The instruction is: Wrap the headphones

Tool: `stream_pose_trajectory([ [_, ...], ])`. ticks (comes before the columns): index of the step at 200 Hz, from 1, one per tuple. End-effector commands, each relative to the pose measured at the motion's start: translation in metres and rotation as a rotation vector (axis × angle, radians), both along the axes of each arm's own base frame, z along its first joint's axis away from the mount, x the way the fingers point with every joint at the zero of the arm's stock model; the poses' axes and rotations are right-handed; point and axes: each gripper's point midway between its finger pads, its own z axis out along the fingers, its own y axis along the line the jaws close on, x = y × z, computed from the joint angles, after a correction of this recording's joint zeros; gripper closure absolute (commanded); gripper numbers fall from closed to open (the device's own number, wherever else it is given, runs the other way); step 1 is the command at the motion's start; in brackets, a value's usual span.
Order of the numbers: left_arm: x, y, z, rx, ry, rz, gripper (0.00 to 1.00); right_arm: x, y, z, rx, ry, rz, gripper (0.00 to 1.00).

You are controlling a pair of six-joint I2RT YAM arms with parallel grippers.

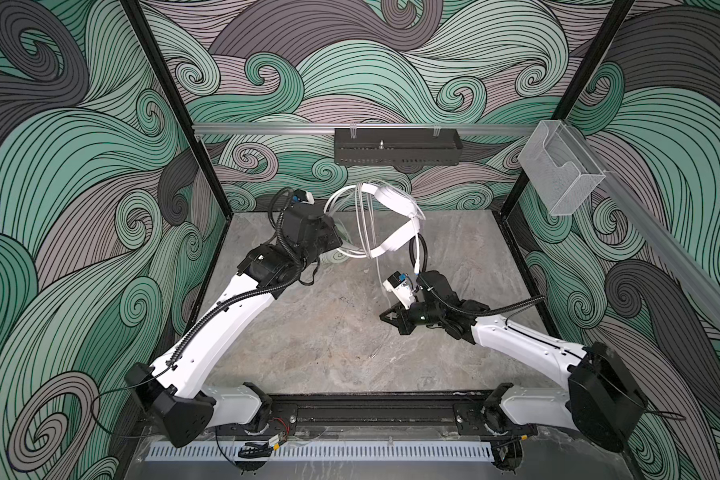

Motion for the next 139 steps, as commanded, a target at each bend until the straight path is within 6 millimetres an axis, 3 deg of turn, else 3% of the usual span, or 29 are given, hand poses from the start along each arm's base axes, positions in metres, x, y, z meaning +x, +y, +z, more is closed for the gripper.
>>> stream_pose_trajectory([
  [1, 0.021, 0.008, 0.058, -0.182, -0.134, 0.119, 1.00, -0.015, -0.008, 0.008, -0.103, -0.075, 0.046, 1.00],
  [27, 0.035, 0.011, 0.052, -0.163, -0.135, 0.180, 1.00, -0.028, -0.008, 0.026, -0.113, -0.148, 0.075, 1.00],
  [32, 0.044, 0.008, 0.039, -0.133, -0.115, 0.190, 1.00, -0.033, -0.012, 0.026, -0.132, -0.145, 0.082, 1.00],
  [78, 0.064, 0.016, 0.014, 0.059, -0.108, 0.244, 1.00, -0.052, -0.018, 0.051, -0.203, -0.245, 0.128, 1.00],
  [110, 0.065, 0.016, -0.005, 0.181, -0.088, 0.236, 1.00, -0.054, -0.015, 0.075, -0.248, -0.313, 0.157, 1.00],
  [139, 0.056, -0.002, -0.012, 0.384, -0.113, 0.170, 1.00, -0.047, -0.009, 0.101, -0.294, -0.370, 0.170, 1.00],
])
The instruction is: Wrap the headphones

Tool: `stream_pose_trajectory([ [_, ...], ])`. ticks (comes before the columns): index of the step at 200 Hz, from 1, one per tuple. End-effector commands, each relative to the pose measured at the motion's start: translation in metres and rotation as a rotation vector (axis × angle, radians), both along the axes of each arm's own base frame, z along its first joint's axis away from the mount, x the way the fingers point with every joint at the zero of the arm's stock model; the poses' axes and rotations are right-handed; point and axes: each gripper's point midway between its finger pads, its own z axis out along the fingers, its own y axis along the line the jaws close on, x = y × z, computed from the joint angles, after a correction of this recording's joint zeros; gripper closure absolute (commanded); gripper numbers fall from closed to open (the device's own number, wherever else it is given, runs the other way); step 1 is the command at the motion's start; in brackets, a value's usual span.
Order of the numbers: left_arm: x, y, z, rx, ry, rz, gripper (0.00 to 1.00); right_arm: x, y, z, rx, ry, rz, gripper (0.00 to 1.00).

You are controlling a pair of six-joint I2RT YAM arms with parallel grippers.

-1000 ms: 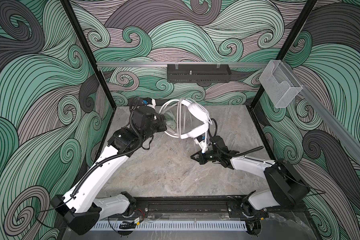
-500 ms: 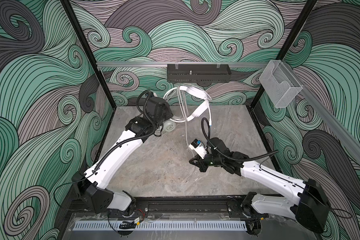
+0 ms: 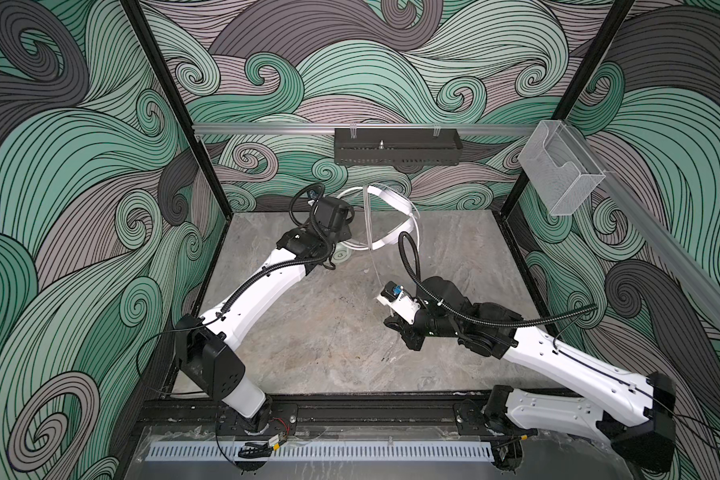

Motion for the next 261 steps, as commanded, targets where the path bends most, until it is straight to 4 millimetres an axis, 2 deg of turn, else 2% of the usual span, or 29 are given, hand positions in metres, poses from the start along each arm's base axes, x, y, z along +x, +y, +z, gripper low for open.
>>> stream_pose_trajectory([
  [1, 0.001, -0.004, 0.037, 0.123, -0.136, 0.009, 1.00, 0.001, -0.006, 0.011, -0.093, -0.052, 0.022, 1.00],
  [24, -0.011, -0.015, 0.027, 0.247, -0.127, -0.056, 1.00, 0.012, -0.006, 0.038, -0.119, -0.106, 0.004, 1.00],
  [70, -0.033, -0.018, 0.006, 0.378, -0.087, -0.179, 1.00, 0.030, -0.008, 0.085, -0.157, -0.203, -0.028, 1.00],
  [111, -0.051, -0.027, -0.012, 0.479, -0.037, -0.337, 1.00, 0.049, -0.021, 0.109, -0.258, -0.329, -0.064, 1.00],
  [125, -0.058, -0.030, -0.026, 0.493, -0.008, -0.390, 1.00, 0.058, -0.027, 0.115, -0.290, -0.379, -0.087, 1.00],
  [127, -0.062, -0.027, -0.018, 0.484, -0.026, -0.393, 1.00, 0.059, -0.028, 0.115, -0.294, -0.384, -0.090, 1.00],
  [131, -0.065, -0.028, -0.016, 0.478, -0.030, -0.409, 1.00, 0.061, -0.029, 0.118, -0.299, -0.397, -0.095, 1.00],
  [190, -0.096, -0.030, -0.036, 0.478, 0.025, -0.570, 1.00, 0.080, -0.039, 0.156, -0.365, -0.565, -0.122, 1.00],
  [227, -0.108, -0.037, -0.045, 0.458, 0.059, -0.646, 1.00, 0.075, -0.032, 0.177, -0.303, -0.592, -0.089, 1.00],
  [261, -0.114, -0.040, -0.054, 0.455, 0.095, -0.679, 1.00, 0.060, -0.018, 0.192, -0.238, -0.653, -0.009, 1.00],
])
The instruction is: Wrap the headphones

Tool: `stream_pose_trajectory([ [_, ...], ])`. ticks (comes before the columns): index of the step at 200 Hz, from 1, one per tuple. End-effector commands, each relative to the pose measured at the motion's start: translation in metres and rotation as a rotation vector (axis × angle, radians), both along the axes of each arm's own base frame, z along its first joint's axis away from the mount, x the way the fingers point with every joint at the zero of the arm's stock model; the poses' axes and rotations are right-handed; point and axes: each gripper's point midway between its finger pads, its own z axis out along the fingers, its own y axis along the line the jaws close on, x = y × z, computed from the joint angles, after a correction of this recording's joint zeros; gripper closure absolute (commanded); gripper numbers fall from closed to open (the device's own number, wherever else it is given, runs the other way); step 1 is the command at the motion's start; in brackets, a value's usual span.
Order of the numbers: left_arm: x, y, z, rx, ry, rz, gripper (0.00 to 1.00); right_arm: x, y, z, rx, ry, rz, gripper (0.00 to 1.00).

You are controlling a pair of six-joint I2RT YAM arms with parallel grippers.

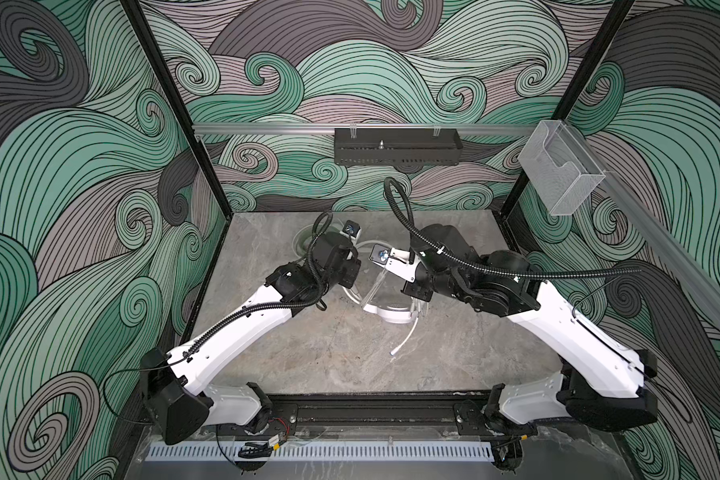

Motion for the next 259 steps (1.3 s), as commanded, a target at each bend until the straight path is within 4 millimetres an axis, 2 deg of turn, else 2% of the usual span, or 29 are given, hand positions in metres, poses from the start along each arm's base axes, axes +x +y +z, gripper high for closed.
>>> stream_pose_trajectory([
  [1, -0.017, 0.006, -0.023, 0.083, 0.081, -0.055, 1.00, -0.005, 0.001, 0.053, 0.130, -0.136, 0.029, 1.00],
  [69, -0.020, 0.007, -0.032, 0.097, 0.096, -0.063, 1.00, 0.000, -0.008, 0.065, -0.031, -0.312, 0.037, 1.00],
  [110, -0.022, 0.003, -0.032, 0.076, 0.104, -0.077, 1.00, 0.002, -0.012, 0.081, 0.015, -0.371, 0.023, 1.00],
  [145, -0.029, -0.002, -0.032, 0.047, 0.117, -0.121, 1.00, 0.007, -0.013, 0.077, 0.029, -0.360, 0.011, 1.00],
  [174, -0.035, -0.001, -0.030, 0.035, 0.097, -0.145, 1.00, 0.010, -0.017, 0.087, 0.062, -0.363, 0.002, 1.00],
  [213, -0.038, 0.004, -0.028, 0.050, 0.085, -0.148, 1.00, 0.021, -0.028, 0.082, -0.016, -0.396, -0.023, 1.00],
  [259, -0.041, 0.007, -0.033, 0.057, 0.091, -0.146, 1.00, 0.022, -0.023, 0.108, -0.047, -0.485, 0.021, 1.00],
])
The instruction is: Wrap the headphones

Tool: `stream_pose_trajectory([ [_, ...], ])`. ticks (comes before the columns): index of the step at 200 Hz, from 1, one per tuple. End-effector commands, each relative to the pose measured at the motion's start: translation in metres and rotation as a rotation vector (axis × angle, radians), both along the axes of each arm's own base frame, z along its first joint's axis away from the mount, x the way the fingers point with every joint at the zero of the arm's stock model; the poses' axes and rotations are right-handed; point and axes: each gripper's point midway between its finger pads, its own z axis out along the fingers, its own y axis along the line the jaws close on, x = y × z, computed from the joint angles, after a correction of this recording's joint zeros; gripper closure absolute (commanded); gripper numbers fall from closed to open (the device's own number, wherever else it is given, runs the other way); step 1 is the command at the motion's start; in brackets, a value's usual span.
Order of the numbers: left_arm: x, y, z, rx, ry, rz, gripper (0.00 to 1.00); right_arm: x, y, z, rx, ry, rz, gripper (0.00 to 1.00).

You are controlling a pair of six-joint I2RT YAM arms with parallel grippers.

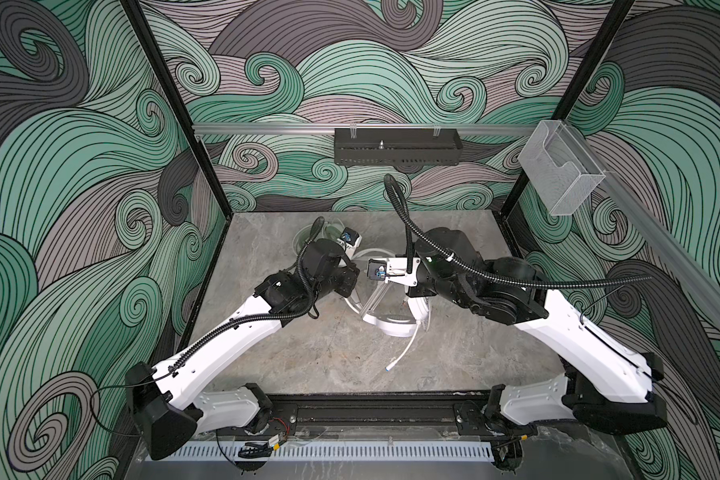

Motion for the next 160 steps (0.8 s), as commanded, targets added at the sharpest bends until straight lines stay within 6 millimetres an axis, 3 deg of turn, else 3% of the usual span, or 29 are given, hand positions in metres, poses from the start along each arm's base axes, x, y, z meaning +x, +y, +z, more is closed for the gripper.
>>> stream_pose_trajectory([
  [1, -0.016, 0.014, -0.033, 0.138, 0.069, -0.041, 1.00, 0.014, -0.018, 0.085, 0.174, -0.219, -0.075, 1.00],
  [63, -0.019, 0.017, -0.029, 0.104, 0.061, -0.021, 1.00, 0.025, -0.013, 0.098, 0.083, -0.378, -0.094, 1.00],
  [115, -0.018, 0.018, -0.027, 0.105, 0.049, -0.019, 1.00, 0.017, 0.014, 0.102, 0.027, -0.458, -0.025, 1.00],
  [160, -0.017, 0.027, -0.029, 0.110, 0.039, 0.026, 1.00, 0.016, 0.019, 0.122, -0.018, -0.592, -0.029, 1.00],
])
